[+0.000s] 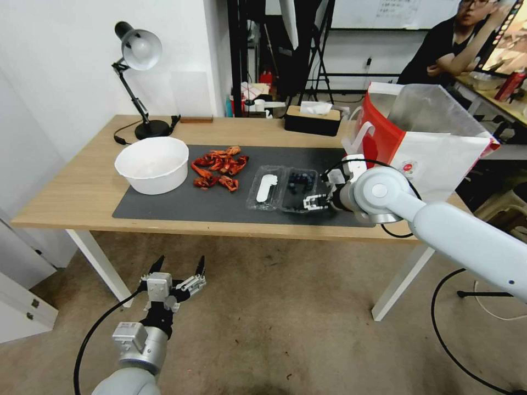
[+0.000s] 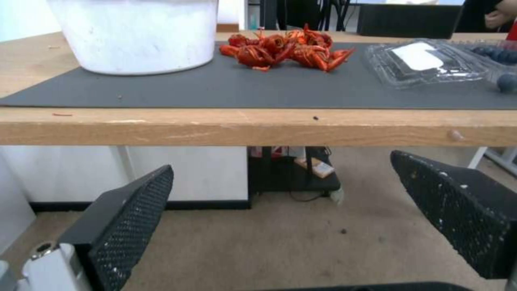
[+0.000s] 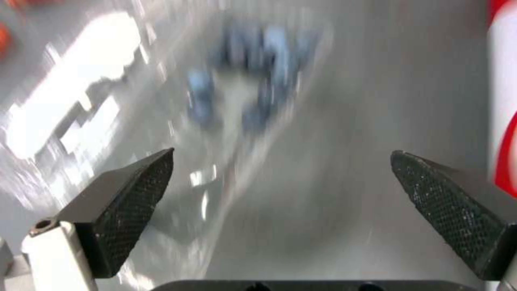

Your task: Close the takeout container lid, then place the container into the takeout bag.

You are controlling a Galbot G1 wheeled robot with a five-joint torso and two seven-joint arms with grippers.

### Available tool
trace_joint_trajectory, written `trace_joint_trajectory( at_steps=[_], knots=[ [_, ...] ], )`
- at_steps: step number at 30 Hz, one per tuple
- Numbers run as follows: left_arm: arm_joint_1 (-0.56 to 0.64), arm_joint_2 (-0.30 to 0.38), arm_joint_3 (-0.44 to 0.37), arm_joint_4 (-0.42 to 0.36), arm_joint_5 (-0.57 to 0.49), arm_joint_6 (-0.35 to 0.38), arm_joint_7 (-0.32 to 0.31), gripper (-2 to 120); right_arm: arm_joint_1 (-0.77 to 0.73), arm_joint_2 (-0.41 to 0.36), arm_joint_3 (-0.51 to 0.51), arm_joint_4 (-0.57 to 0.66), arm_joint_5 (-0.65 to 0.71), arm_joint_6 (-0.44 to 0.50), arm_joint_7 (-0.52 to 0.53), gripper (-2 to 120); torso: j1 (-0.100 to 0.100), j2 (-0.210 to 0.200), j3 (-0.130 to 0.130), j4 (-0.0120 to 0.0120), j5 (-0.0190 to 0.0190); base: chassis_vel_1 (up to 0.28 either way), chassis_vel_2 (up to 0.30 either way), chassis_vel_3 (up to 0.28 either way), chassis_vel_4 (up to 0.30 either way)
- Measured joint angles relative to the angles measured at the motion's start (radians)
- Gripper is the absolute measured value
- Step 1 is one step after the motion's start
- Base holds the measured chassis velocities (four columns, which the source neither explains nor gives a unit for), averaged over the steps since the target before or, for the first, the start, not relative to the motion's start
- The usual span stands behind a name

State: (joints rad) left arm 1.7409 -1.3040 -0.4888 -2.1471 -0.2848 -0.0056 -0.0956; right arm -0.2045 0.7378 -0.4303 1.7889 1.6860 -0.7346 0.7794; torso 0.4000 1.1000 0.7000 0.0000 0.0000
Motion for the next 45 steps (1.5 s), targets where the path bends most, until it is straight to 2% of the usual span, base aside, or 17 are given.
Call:
trace_joint_trajectory(
  at_steps=[4, 7, 12, 14, 16, 18, 22, 23, 25, 26, 28, 29, 32, 35, 38, 43, 45],
  knots=[
    [0.001, 0.001, -0.002, 0.000, 0.000, -0.001, -0.001, 100, -0.049, -0.012, 0.100, 0.021, -0.112, 0.032, -0.133, 100, 0.000, 0.000, 0.000, 0.0000, -0.0001, 0.000, 0.000, 0.000, 0.000],
    [-0.001, 0.002, -0.005, -0.001, 0.000, -0.001, -0.002, 100, -0.148, -0.040, 0.181, 0.083, -0.215, 0.153, -0.284, 100, 0.000, 0.000, 0.000, 0.0002, -0.0003, 0.000, 0.000, 0.000, 0.000],
    [-0.002, 0.003, -0.006, -0.001, -0.001, -0.001, -0.003, 100, -0.245, -0.056, 0.239, 0.124, -0.278, 0.231, -0.364, 100, 0.000, 0.000, 0.000, -0.0002, 0.0005, 0.000, 0.000, 0.000, 0.000],
    [-0.004, 0.004, -0.007, -0.001, -0.002, -0.001, -0.003, 100, -0.353, -0.070, 0.318, 0.159, -0.394, 0.329, -0.464, 100, 0.000, 0.000, 0.000, 0.0000, 0.0000, 0.000, 0.000, 0.000, 0.000],
    [-0.004, 0.004, -0.007, -0.001, -0.003, -0.001, -0.003, 100, -0.382, -0.074, 0.341, 0.165, -0.428, 0.359, -0.490, 100, 0.000, 0.000, 0.000, 0.0002, -0.0004, 0.000, 0.000, 0.000, 0.000],
    [-0.005, 0.005, -0.007, 0.001, -0.004, -0.001, -0.003, 100, -0.523, -0.082, 0.430, 0.182, -0.594, 0.487, -0.595, 100, 0.000, 0.000, 0.000, -0.0002, 0.0002, 0.000, 0.000, 0.000, 0.000],
    [-0.008, 0.005, -0.006, 0.006, -0.006, -0.001, -0.003, 100, -0.714, -0.076, 0.565, 0.213, -0.734, 0.605, -0.657, 100, 0.000, 0.000, 0.000, -0.0003, -0.0006, 0.000, 0.000, 0.000, 0.000],
    [-0.010, 0.005, -0.005, 0.010, -0.007, -0.001, -0.003, 100, -0.785, -0.067, 0.606, 0.226, -0.773, 0.650, -0.666, 100, 0.000, 0.000, 0.000, -0.0006, 0.0008, 0.000, 0.000, 0.000, 0.000],
    [-0.013, 0.005, -0.003, 0.015, -0.011, 0.000, -0.003, 100, -0.904, -0.036, 0.672, 0.236, -0.881, 0.782, -0.694, 100, 0.000, 0.000, 0.000, 0.0001, -0.0006, 0.000, 0.000, 0.000, 0.000],
    [-0.013, 0.005, -0.003, 0.015, -0.011, 0.000, -0.003, 100, -0.904, -0.036, 0.672, 0.236, -0.881, 0.782, -0.694, 100, 0.000, 0.000, 0.000, 0.0001, -0.0006, 0.000, 0.000, 0.000, 0.000],
    [-0.016, 0.005, -0.003, 0.015, -0.021, 0.000, -0.003, 100, -1.024, 0.020, 0.730, 0.246, -0.991, 0.888, -0.706, 100, 0.000, 0.000, 0.000, 0.0005, -0.0011, 0.000, 0.000, 0.000, 0.000],
    [-0.017, 0.006, -0.004, 0.009, -0.028, 0.001, -0.003, 100, -1.099, 0.058, 0.764, 0.252, -1.044, 0.926, -0.703, 100, 0.000, 0.000, 0.000, 0.0002, 0.0006, 0.000, 0.000, 0.000, 0.000],
    [-0.018, 0.006, -0.001, 0.003, -0.036, 0.002, -0.003, 100, -1.190, 0.118, 0.823, 0.262, -1.099, 0.968, -0.692, 100, 0.000, 0.000, 0.000, 0.0000, -0.0011, 0.000, 0.000, 0.000, 0.000],
    [-0.021, 0.007, 0.004, 0.000, -0.042, 0.004, -0.003, 100, -1.267, 0.178, 0.865, 0.265, -1.131, 1.000, -0.683, 100, 0.000, 0.000, 0.000, -0.0005, 0.0008, 0.000, 0.000, 0.000, 0.000],
    [-0.029, 0.013, 0.015, -0.008, -0.063, 0.015, -0.003, 100, -1.379, 0.260, 0.921, 0.272, -1.162, 1.044, -0.690, 100, 0.000, 0.000, 0.000, -0.0001, 0.0001, 0.000, 0.000, 0.000, 0.000],
    [-0.044, 0.022, 0.030, -0.022, -0.094, 0.033, -0.012, 100, -1.462, 0.313, 0.947, 0.282, -1.173, 1.067, -0.704, 100, 0.000, 0.000, 0.000, -0.0001, -0.0004, 0.000, 0.000, 0.000, 0.000],
    [-0.056, 0.035, 0.045, -0.038, -0.122, 0.039, -0.047, 100, -1.497, 0.337, 0.952, 0.286, -1.188, 1.079, -0.705, 100, 0.000, 0.000, 0.000, -0.0002, -0.0001, 0.000, 0.000, 0.000, 0.000]
  ],
)
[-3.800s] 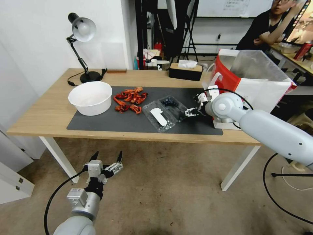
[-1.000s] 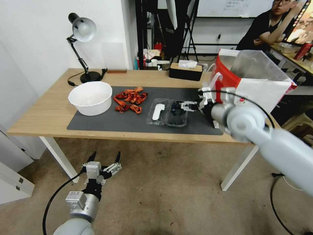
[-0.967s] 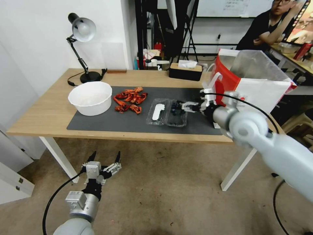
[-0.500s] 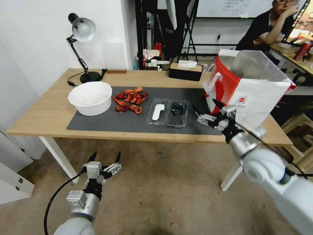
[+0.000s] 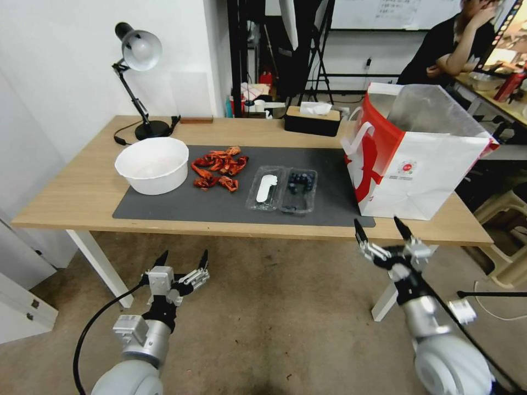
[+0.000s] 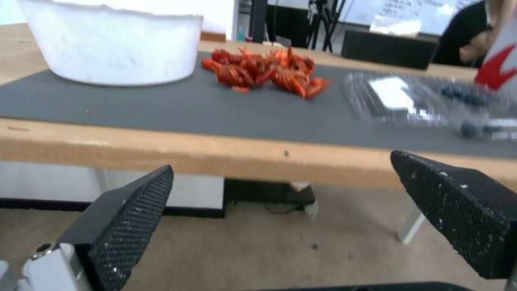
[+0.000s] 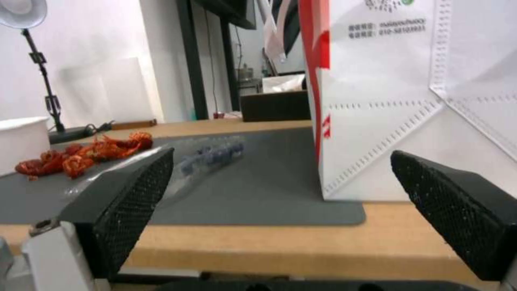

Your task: Close the takeout container lid, then place the container into the takeout bag.

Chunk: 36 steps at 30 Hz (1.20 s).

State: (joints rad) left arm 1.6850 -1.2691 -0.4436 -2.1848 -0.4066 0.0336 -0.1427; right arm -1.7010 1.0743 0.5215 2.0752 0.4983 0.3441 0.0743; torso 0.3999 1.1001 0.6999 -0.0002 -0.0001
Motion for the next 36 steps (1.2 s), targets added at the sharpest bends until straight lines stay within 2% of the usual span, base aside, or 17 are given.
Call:
trace_joint_trajectory(
  at_steps=[1, 2, 5, 6, 8, 9, 11, 12, 14, 17, 18, 20, 25, 28, 30, 33, 36],
  knots=[
    [-0.012, 0.013, 0.014, -0.010, -0.029, -0.002, -0.056, 100, -0.012, 0.009, 0.000, 0.008, -0.004, 0.002, 0.001, 100, 0.000, 0.000, 0.000, 0.0003, 0.0000, 0.000, 0.000, 0.000, 0.000],
    [-0.012, 0.013, 0.014, -0.010, -0.029, -0.002, -0.056, 100, -0.012, 0.009, 0.000, 0.008, -0.004, 0.002, 0.001, 100, 0.000, 0.000, 0.000, 0.0003, 0.0000, 0.000, 0.000, 0.000, 0.000],
    [-0.028, 0.045, 0.029, -0.047, -0.129, -0.004, -0.154, 100, -0.017, 0.011, -0.015, 0.017, -0.006, -0.002, 0.006, 100, 0.000, 0.000, 0.000, 0.0000, -0.0002, 0.000, 0.000, 0.000, 0.000],
    [-0.028, 0.045, 0.029, -0.047, -0.129, -0.004, -0.154, 100, -0.017, 0.011, -0.015, 0.017, -0.006, -0.002, 0.006, 100, 0.000, 0.000, 0.000, 0.0000, -0.0002, 0.000, 0.000, 0.000, 0.000],
    [-0.032, 0.063, 0.039, -0.103, -0.244, -0.005, -0.204, 100, 0.014, -0.004, -0.053, 0.012, -0.009, -0.013, 0.012, 100, 0.000, 0.000, 0.000, 0.0003, 0.0000, 0.000, 0.000, 0.000, 0.000],
    [-0.032, 0.063, 0.039, -0.103, -0.244, -0.005, -0.204, 100, 0.014, -0.004, -0.053, 0.012, -0.009, -0.013, 0.012, 100, 0.000, 0.000, 0.000, 0.0003, 0.0000, 0.000, 0.000, 0.000, 0.000],
    [-0.066, 0.073, 0.070, -0.146, -0.369, 0.005, -0.246, 100, 0.042, -0.013, -0.076, 0.000, -0.009, -0.022, 0.017, 100, 0.000, 0.000, 0.000, 0.0013, 0.0008, 0.000, 0.000, 0.000, 0.000],
    [-0.126, 0.079, 0.100, -0.167, -0.488, 0.025, -0.281, 100, 0.045, -0.013, -0.081, -0.003, -0.008, -0.027, 0.018, 100, 0.000, 0.000, 0.000, 0.0005, -0.0003, 0.000, 0.000, 0.000, 0.000],
    [-0.146, 0.080, 0.108, -0.172, -0.523, 0.029, -0.293, 100, 0.044, -0.013, -0.081, -0.004, -0.008, -0.028, 0.019, 100, 0.000, 0.000, 0.000, 0.0000, -0.0002, 0.000, 0.000, 0.000, 0.000],
    [-0.286, 0.075, 0.165, -0.185, -0.802, 0.055, -0.394, 100, 0.037, -0.012, -0.075, -0.004, -0.014, -0.035, 0.021, 100, 0.000, 0.000, 0.000, 0.0002, 0.0001, 0.000, 0.000, 0.000, 0.000],
    [-0.286, 0.075, 0.165, -0.185, -0.802, 0.055, -0.394, 100, 0.037, -0.012, -0.075, -0.004, -0.014, -0.035, 0.021, 100, 0.000, 0.000, 0.000, 0.0002, 0.0001, 0.000, 0.000, 0.000, 0.000],
    [-0.357, 0.066, 0.180, -0.169, -0.926, 0.073, -0.442, 100, 0.026, -0.008, -0.070, 0.002, -0.019, -0.037, 0.021, 100, 0.000, 0.000, 0.000, 0.0002, 0.0002, 0.000, 0.000, 0.000, 0.000],
    [-0.441, 0.052, 0.211, -0.117, -0.984, 0.075, -0.481, 100, 0.011, 0.000, -0.064, 0.009, -0.030, -0.038, 0.021, 100, 0.000, 0.000, 0.000, 0.0002, 0.0003, 0.000, 0.000, 0.000, 0.000],
    [-0.526, 0.037, 0.272, -0.047, -1.002, 0.074, -0.502, 100, -0.003, 0.008, -0.057, 0.016, -0.039, -0.041, 0.021, 100, 0.000, 0.000, 0.000, 0.0004, 0.0001, 0.000, 0.000, 0.000, 0.000],
    [-0.545, 0.033, 0.287, -0.033, -1.005, 0.074, -0.508, 100, -0.006, 0.009, -0.055, 0.017, -0.040, -0.042, 0.020, 100, 0.000, 0.000, 0.000, 0.0002, 0.0001, 0.000, 0.000, 0.000, 0.000],
    [-0.637, 0.020, 0.347, 0.035, -1.023, 0.087, -0.553, 100, -0.016, 0.010, -0.043, 0.017, -0.044, -0.045, 0.019, 100, 0.000, 0.000, 0.000, 0.0001, 0.0003, 0.000, 0.000, 0.000, 0.000],
    [-0.681, 0.024, 0.382, 0.072, -1.038, 0.097, -0.572, 100, -0.022, 0.011, -0.036, 0.017, -0.044, -0.046, 0.016, 100, 0.000, 0.000, 0.000, 0.0001, 0.0000, 0.000, 0.000, 0.000, 0.000]
  ],
)
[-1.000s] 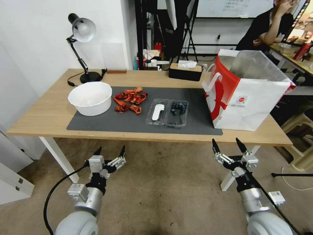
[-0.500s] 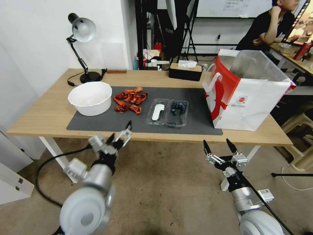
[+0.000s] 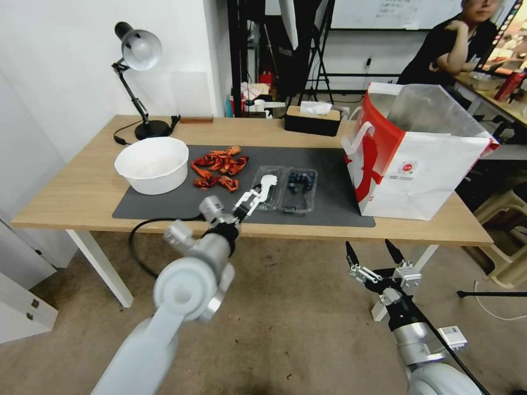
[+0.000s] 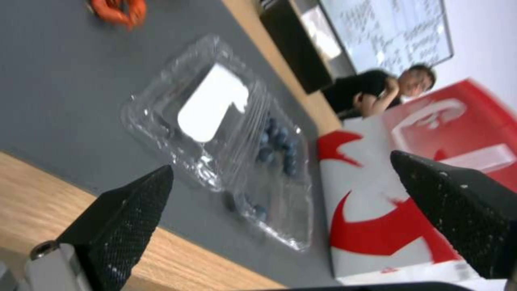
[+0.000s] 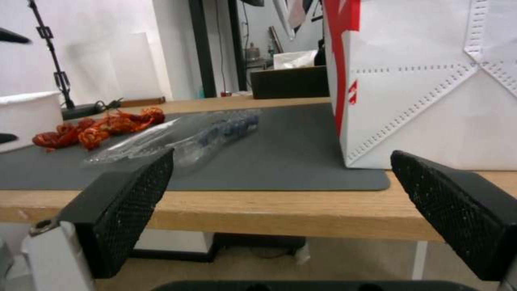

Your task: Close the takeout container lid, then place the container into the takeout bag.

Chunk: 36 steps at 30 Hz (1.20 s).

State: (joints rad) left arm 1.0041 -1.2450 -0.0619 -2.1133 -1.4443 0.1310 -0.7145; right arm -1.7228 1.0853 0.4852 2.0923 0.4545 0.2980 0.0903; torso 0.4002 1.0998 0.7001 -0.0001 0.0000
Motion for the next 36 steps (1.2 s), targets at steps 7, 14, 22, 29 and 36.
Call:
trace_joint_trajectory(
  at_steps=[7, 14, 22, 29, 36],
  knots=[
    [-0.071, -0.003, 0.068, 0.069, -0.032, 0.022, -0.055, 100, -0.011, 0.011, 0.013, -0.013, 0.000, 0.001, -0.009, 100, 0.000, 0.000, 0.000, 0.0000, 0.0001, 0.000, 0.000, 0.000, 0.000],
    [-0.099, -0.034, 0.094, 0.120, -0.024, 0.025, -0.073, 100, -0.010, 0.015, 0.017, -0.025, 0.001, 0.004, -0.012, 100, 0.000, 0.000, 0.000, 0.0001, 0.0001, 0.000, 0.000, 0.000, 0.000],
    [-0.133, -0.043, 0.107, 0.155, -0.026, 0.011, -0.069, 100, -0.010, 0.017, 0.017, -0.032, 0.003, 0.005, -0.014, 100, 0.000, 0.000, 0.000, 0.0001, 0.0000, 0.000, 0.000, 0.000, 0.000],
    [-0.141, -0.057, 0.117, 0.175, -0.024, 0.008, -0.068, 100, -0.010, 0.017, 0.021, -0.036, 0.005, 0.007, -0.016, 100, 0.000, 0.000, 0.000, 0.0001, 0.0000, 0.000, 0.000, 0.000, 0.000],
    [-0.145, -0.068, 0.121, 0.200, -0.010, 0.004, -0.068, 100, -0.010, 0.016, 0.022, -0.037, 0.006, 0.008, -0.017, 100, 0.000, 0.000, 0.000, 0.0001, 0.0000, 0.000, 0.000, 0.000, 0.000]
  ],
)
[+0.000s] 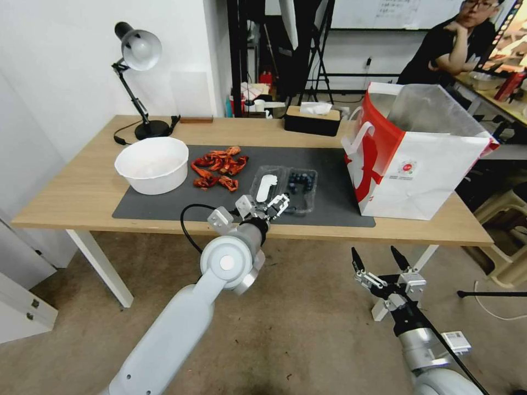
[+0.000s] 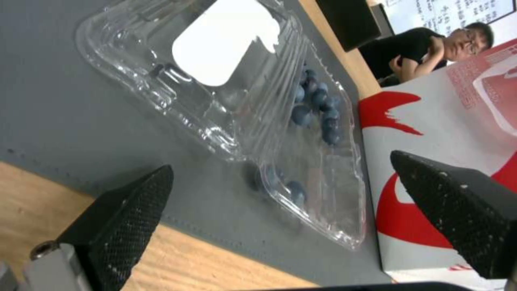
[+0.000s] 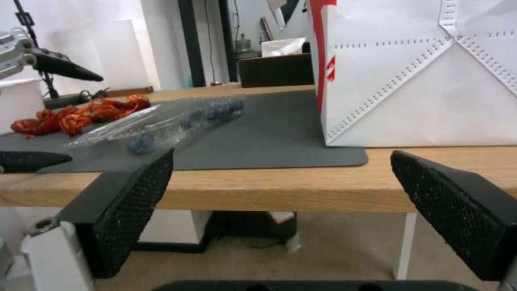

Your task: Close the takeout container lid, then place the container into the takeout bag.

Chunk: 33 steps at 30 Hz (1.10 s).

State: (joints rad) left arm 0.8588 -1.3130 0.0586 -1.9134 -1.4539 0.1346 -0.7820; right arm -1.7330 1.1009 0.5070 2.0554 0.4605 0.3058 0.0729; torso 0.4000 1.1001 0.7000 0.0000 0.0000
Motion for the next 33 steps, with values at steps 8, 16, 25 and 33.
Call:
trace_joint_trajectory(
  at_steps=[8, 16, 25, 33],
  knots=[
    [-0.018, -0.006, 0.000, 0.030, 0.005, -0.009, 0.001, 100, -0.003, 0.001, -0.001, -0.007, 0.000, 0.003, -0.003, 100, 0.000, 0.000, 0.000, -0.0001, 0.0001, 0.000, 0.000, 0.000, 0.000],
    [-0.027, -0.018, 0.000, 0.057, 0.013, -0.024, 0.008, 100, -0.002, 0.002, -0.001, -0.011, 0.000, 0.004, -0.004, 100, 0.000, 0.000, 0.000, 0.0000, 0.0000, 0.000, 0.000, 0.000, 0.000],
    [-0.043, -0.036, -0.001, 0.079, 0.013, -0.036, 0.013, 100, -0.003, 0.002, 0.001, -0.017, 0.003, 0.005, -0.005, 100, 0.000, 0.000, 0.000, 0.0000, 0.0000, 0.000, 0.000, 0.000, 0.000],
    [-0.051, -0.045, -0.004, 0.094, 0.010, -0.066, 0.037, 100, -0.003, 0.002, 0.002, -0.020, 0.005, 0.005, -0.005, 100, 0.000, 0.000, 0.000, -0.0001, 0.0000, 0.000, 0.000, 0.000, 0.000]
  ],
)
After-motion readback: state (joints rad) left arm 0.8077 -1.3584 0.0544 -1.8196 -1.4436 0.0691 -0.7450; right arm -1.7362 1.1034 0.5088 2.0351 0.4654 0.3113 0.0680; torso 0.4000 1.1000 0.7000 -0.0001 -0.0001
